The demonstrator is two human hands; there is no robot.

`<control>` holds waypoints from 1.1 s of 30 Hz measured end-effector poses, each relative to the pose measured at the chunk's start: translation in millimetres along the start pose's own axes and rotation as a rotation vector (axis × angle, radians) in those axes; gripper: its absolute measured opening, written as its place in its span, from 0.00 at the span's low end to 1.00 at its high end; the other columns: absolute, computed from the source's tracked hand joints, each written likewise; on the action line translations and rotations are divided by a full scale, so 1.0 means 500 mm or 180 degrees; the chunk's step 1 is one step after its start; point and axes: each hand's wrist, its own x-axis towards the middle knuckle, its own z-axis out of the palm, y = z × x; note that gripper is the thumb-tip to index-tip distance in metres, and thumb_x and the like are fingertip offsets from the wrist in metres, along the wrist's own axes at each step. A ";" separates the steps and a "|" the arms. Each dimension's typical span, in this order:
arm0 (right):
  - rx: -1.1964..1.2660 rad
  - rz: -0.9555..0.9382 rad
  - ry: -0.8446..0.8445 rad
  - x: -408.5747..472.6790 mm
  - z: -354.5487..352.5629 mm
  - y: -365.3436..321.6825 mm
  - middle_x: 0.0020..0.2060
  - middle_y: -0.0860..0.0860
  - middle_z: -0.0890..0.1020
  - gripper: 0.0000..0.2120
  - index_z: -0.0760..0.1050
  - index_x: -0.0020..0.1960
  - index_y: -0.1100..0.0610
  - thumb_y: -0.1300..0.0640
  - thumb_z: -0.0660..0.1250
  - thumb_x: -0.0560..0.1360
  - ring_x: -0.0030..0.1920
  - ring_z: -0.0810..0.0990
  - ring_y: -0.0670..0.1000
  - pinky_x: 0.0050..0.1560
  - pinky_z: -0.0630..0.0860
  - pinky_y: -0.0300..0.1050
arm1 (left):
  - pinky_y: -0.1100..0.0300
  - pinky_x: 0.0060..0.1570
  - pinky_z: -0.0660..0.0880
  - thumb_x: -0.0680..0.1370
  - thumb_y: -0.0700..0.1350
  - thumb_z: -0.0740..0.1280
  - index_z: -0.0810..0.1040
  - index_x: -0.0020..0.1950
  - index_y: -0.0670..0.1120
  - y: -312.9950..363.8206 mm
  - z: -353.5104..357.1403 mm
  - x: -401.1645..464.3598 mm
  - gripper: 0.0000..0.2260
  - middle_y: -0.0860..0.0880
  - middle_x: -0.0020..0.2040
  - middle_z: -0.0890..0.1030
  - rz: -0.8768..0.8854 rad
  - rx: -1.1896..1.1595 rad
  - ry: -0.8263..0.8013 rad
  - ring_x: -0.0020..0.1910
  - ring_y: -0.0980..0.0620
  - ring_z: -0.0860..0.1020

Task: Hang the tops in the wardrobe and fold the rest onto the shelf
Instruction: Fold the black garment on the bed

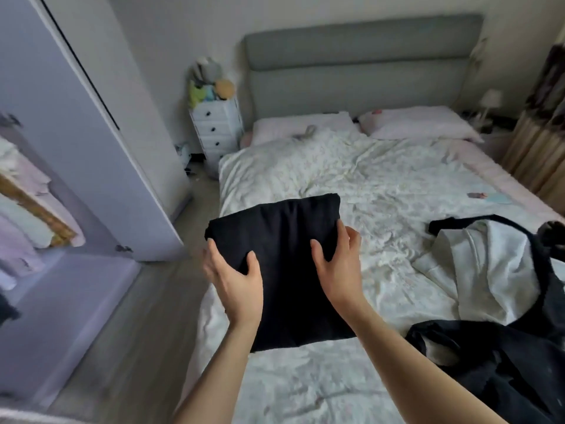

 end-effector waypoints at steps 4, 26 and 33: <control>0.0207 -0.0382 -0.0051 0.009 0.051 -0.155 0.68 0.53 0.63 0.29 0.56 0.75 0.57 0.49 0.61 0.79 0.61 0.67 0.44 0.59 0.61 0.31 | 0.53 0.70 0.62 0.79 0.43 0.65 0.55 0.77 0.44 0.057 -0.128 0.090 0.29 0.44 0.75 0.61 -0.0024 -0.0081 0.0333 0.73 0.47 0.62; 0.1782 -0.1314 0.0458 -0.183 0.555 -0.947 0.62 0.53 0.67 0.23 0.63 0.70 0.60 0.56 0.63 0.78 0.51 0.61 0.22 0.51 0.56 0.14 | 0.41 0.62 0.69 0.74 0.40 0.67 0.62 0.74 0.41 0.125 -0.941 0.535 0.29 0.37 0.68 0.67 0.1981 0.0835 0.1757 0.65 0.36 0.68; 0.1752 -0.1663 0.0606 -0.070 0.664 -1.056 0.63 0.52 0.66 0.24 0.62 0.71 0.59 0.54 0.63 0.78 0.51 0.60 0.20 0.52 0.58 0.17 | 0.42 0.62 0.67 0.72 0.38 0.68 0.62 0.73 0.39 0.139 -0.938 0.709 0.31 0.36 0.68 0.68 0.2017 0.0771 0.2075 0.64 0.35 0.69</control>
